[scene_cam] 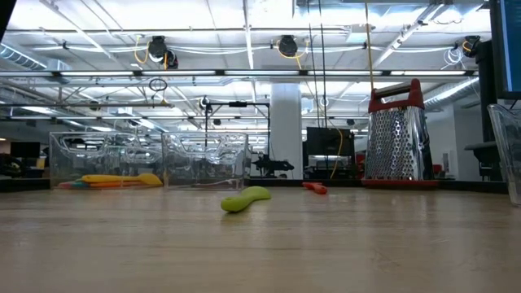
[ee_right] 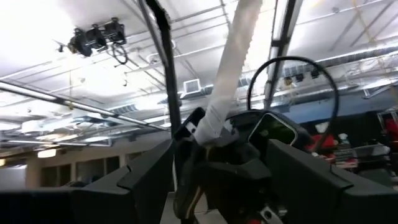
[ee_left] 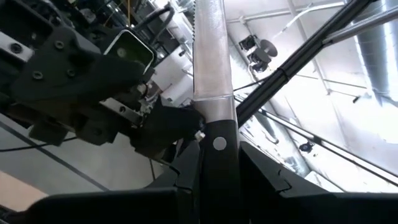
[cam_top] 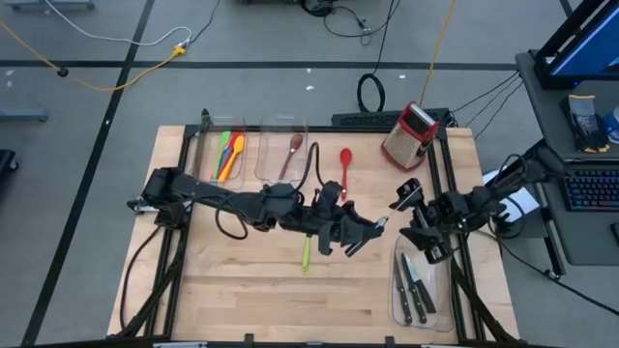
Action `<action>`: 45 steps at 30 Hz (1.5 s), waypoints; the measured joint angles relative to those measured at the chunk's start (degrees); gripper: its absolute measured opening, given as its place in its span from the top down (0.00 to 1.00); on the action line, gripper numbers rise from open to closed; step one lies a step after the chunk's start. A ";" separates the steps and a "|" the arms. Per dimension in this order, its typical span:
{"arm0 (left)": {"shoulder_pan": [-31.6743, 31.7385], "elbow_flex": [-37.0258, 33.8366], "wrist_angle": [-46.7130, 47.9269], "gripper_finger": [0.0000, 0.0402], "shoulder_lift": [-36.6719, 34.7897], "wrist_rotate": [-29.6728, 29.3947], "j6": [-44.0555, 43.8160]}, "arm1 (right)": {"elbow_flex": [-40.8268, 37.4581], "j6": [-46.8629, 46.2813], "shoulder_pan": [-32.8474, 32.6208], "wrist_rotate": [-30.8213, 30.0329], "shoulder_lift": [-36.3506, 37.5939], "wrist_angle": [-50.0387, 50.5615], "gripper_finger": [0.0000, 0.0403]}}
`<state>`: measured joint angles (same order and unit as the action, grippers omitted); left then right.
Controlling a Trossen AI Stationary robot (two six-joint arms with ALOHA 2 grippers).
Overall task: Pick & Place Kitchen Items
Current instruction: Put the knife into the bottom transparent bin
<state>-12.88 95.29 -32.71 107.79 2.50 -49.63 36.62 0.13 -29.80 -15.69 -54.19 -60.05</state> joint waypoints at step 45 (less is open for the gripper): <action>-0.08 0.02 2.74 0.82 -0.04 5.00 -3.12 | 8.87 -4.05 8.81 16.79 -9.12 3.19 0.62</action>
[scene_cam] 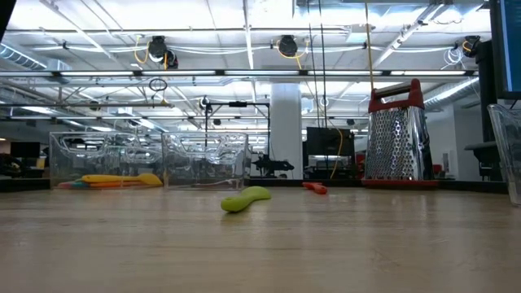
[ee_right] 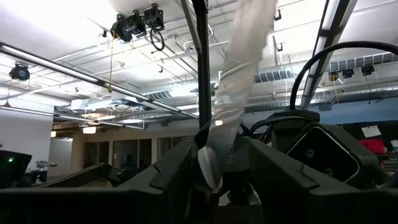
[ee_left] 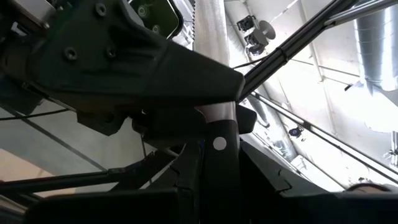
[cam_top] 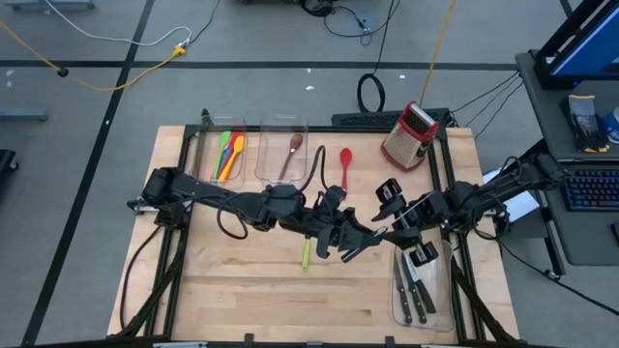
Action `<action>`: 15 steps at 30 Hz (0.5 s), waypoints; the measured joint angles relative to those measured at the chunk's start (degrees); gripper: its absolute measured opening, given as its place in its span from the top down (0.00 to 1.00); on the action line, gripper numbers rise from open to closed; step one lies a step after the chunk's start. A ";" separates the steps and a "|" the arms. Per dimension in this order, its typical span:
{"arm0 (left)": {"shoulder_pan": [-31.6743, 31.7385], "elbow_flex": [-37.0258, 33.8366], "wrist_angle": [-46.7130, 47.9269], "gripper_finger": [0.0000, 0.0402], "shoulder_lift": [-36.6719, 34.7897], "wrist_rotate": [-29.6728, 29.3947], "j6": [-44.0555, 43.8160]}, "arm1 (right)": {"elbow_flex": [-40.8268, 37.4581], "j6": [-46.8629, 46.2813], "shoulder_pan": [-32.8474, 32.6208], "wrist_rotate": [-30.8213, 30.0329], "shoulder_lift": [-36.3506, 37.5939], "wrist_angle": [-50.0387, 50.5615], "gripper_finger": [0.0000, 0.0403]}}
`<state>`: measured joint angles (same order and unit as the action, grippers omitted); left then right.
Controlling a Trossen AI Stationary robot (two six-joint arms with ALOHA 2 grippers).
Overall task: Pick & Place Kitchen Items
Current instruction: Put the knife into the bottom transparent bin
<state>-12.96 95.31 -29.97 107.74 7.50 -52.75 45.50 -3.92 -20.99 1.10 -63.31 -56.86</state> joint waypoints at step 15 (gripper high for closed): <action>0.08 0.00 -0.18 0.82 0.00 0.10 0.16 | 0.08 0.00 0.69 1.06 0.04 2.25 0.88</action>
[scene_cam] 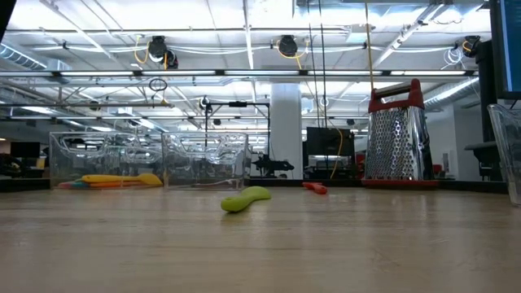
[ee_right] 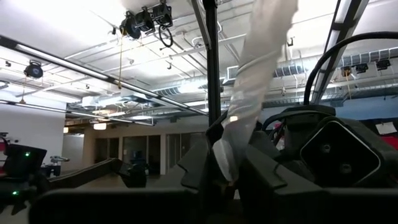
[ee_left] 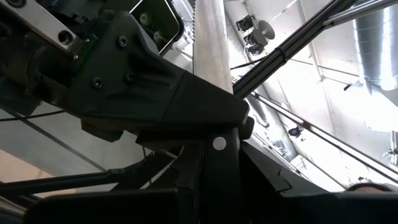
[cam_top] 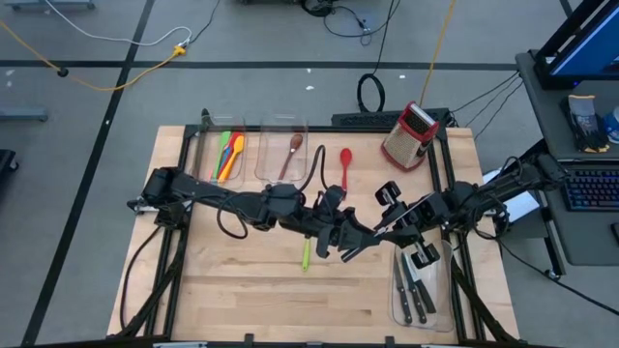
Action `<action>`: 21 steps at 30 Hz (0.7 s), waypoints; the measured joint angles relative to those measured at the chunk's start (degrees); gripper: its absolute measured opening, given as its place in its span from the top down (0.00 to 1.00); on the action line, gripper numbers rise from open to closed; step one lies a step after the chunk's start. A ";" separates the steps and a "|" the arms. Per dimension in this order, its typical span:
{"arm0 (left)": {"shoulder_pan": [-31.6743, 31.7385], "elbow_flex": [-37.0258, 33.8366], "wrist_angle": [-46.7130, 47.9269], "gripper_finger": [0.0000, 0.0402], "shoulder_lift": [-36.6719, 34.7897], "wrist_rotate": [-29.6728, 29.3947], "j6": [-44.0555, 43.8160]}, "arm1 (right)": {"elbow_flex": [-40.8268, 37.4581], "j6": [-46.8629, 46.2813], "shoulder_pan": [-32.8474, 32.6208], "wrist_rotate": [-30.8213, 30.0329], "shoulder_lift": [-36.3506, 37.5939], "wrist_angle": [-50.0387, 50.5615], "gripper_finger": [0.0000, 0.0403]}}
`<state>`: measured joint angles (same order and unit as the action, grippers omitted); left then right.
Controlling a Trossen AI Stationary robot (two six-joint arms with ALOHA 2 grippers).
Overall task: Pick & Place Kitchen Items
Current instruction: Put the knife into the bottom transparent bin
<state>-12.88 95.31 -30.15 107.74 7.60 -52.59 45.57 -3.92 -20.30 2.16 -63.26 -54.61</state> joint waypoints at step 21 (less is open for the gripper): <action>0.06 0.07 17.03 0.48 0.00 2.82 3.41 | -0.19 -2.47 0.10 -2.68 -0.15 3.76 0.88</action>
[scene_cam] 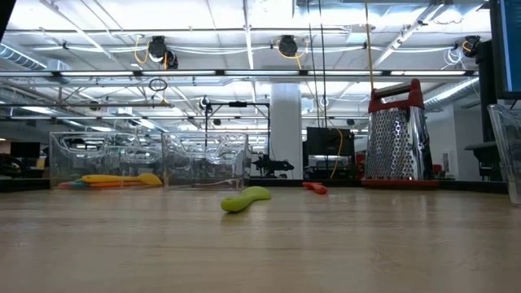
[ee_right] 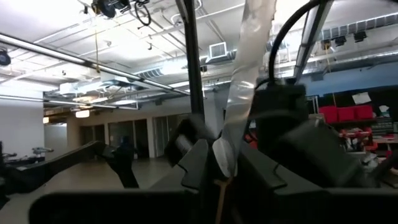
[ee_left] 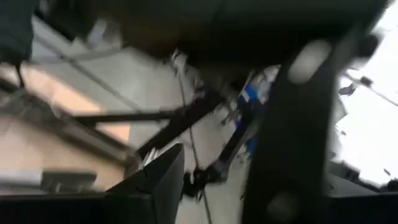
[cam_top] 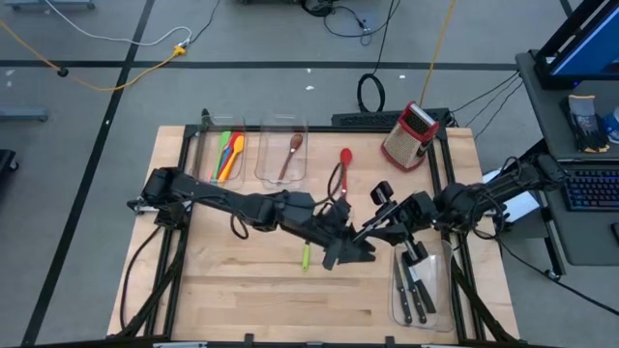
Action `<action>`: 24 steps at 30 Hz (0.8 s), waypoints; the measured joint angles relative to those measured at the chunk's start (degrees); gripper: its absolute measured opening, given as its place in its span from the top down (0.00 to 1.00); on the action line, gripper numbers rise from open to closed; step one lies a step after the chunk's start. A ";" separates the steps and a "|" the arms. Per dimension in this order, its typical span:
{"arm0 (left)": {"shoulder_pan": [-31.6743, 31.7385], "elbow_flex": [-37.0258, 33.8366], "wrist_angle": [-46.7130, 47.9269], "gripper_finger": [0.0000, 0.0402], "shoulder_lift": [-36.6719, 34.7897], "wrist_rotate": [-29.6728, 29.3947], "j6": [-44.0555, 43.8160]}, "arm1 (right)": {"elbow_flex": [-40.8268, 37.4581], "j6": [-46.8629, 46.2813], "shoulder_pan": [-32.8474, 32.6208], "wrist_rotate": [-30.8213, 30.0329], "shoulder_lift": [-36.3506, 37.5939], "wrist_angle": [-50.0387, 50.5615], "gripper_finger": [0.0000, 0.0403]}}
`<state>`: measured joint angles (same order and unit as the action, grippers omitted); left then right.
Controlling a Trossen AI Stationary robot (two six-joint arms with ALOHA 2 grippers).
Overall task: Pick & Place Kitchen Items
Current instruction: Put the knife into the bottom transparent bin
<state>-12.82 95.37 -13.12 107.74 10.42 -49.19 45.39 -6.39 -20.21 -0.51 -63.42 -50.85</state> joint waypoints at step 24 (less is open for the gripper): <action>0.93 -0.04 20.74 0.40 0.04 9.51 3.02 | 0.09 -10.82 -0.02 -5.81 16.50 28.91 0.88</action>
<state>-11.89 95.33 7.62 107.79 19.93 -46.16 45.47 -17.22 -20.23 -6.32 -46.92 -21.94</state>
